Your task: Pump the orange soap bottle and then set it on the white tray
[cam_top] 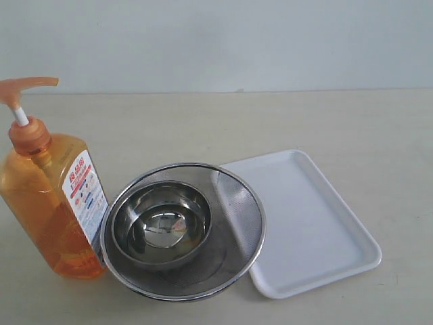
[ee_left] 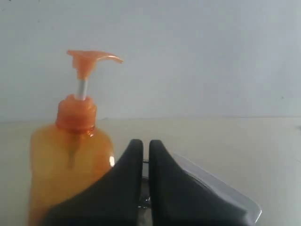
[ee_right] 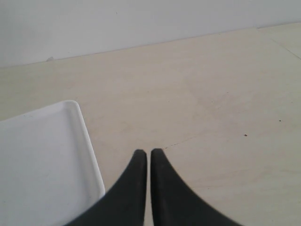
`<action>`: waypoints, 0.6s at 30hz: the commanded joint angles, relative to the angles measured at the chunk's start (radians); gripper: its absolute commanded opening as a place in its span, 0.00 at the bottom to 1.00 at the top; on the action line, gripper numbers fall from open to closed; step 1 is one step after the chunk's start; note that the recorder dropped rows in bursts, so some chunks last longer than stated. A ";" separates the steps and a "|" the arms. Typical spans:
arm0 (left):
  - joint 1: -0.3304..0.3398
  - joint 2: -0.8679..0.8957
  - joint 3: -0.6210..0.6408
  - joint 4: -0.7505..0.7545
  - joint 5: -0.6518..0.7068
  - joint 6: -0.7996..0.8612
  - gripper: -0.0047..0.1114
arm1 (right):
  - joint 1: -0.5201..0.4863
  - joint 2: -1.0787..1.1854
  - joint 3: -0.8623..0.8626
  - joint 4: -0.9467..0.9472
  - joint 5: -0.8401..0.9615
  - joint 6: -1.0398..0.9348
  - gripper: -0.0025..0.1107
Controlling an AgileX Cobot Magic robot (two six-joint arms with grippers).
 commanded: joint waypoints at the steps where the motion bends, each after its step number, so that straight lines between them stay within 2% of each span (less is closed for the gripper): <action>1: -0.006 -0.003 -0.008 0.252 -0.084 -0.327 0.08 | -0.001 -0.005 -0.001 -0.005 -0.005 0.000 0.02; 3: -0.006 -0.003 -0.008 0.351 -0.126 -0.474 0.08 | -0.001 -0.005 -0.001 -0.005 -0.005 0.000 0.02; 7: -0.006 -0.003 -0.006 0.672 -0.181 -0.788 0.08 | -0.001 -0.005 -0.001 -0.005 -0.005 0.000 0.02; 8: -0.006 -0.003 -0.006 0.791 -0.196 -0.899 0.08 | -0.001 -0.005 -0.001 -0.005 -0.005 0.000 0.02; 9: -0.006 -0.003 -0.004 1.042 -0.221 -1.135 0.08 | -0.001 -0.005 -0.001 -0.005 -0.005 0.000 0.02; 12: -0.006 -0.003 0.034 1.379 -0.301 -1.447 0.08 | -0.001 -0.005 -0.001 -0.005 -0.005 0.000 0.02; 14: -0.006 -0.003 0.058 1.490 -0.332 -1.525 0.08 | -0.001 -0.005 -0.001 -0.005 -0.005 0.000 0.02; 15: -0.006 -0.003 0.058 1.561 -0.305 -1.580 0.08 | -0.001 -0.005 -0.001 -0.005 -0.005 0.000 0.02; 18: -0.006 -0.003 0.058 1.596 -0.311 -1.628 0.08 | -0.001 -0.005 -0.001 -0.005 -0.005 0.000 0.02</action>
